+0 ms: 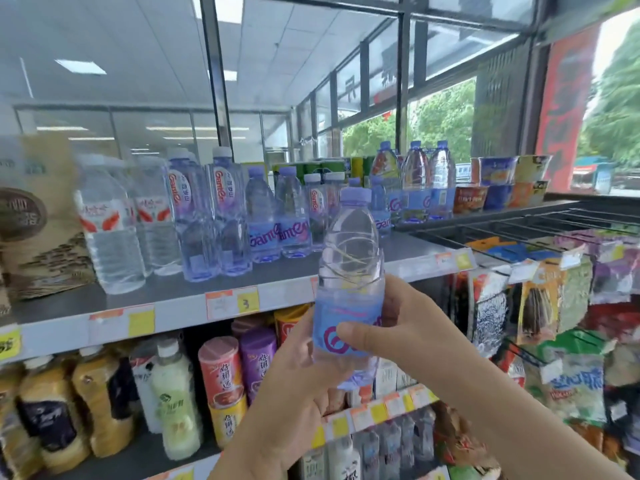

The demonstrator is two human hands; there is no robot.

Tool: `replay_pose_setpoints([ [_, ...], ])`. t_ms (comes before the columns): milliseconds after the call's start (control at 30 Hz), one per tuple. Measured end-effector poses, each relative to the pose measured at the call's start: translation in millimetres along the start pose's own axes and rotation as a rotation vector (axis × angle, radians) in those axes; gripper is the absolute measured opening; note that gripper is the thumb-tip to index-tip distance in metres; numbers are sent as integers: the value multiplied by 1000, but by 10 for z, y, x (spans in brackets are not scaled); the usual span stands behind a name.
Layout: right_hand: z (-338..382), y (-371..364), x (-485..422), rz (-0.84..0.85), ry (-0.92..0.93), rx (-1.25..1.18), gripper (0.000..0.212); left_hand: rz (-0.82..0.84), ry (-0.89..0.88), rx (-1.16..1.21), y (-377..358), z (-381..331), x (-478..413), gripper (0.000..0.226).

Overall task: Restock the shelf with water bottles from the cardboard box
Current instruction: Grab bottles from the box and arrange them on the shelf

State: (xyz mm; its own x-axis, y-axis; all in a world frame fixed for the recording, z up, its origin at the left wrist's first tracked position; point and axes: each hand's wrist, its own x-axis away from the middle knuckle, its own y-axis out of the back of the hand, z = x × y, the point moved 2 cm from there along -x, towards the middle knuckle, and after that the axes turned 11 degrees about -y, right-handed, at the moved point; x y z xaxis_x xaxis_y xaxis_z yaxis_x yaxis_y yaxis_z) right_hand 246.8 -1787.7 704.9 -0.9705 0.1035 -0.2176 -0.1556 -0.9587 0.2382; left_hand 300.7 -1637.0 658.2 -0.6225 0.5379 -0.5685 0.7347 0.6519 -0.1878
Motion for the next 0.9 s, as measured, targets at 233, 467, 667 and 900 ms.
replay_pose_setpoints([
  [233,251,196,-633,-80,64,73,54,4,-32,-264,123,-211,-630,48],
  [467,463,141,-1602,-191,108,169,60,-301,-5,-825,702,-610,-1090,63],
  [667,161,-248,-2254,-177,0,353,87,-382,60,-1135,1144,-673,-1009,41],
  [900,62,-511,-2571,-139,-19,373,68,-320,122,-1255,1415,-631,-1094,43],
])
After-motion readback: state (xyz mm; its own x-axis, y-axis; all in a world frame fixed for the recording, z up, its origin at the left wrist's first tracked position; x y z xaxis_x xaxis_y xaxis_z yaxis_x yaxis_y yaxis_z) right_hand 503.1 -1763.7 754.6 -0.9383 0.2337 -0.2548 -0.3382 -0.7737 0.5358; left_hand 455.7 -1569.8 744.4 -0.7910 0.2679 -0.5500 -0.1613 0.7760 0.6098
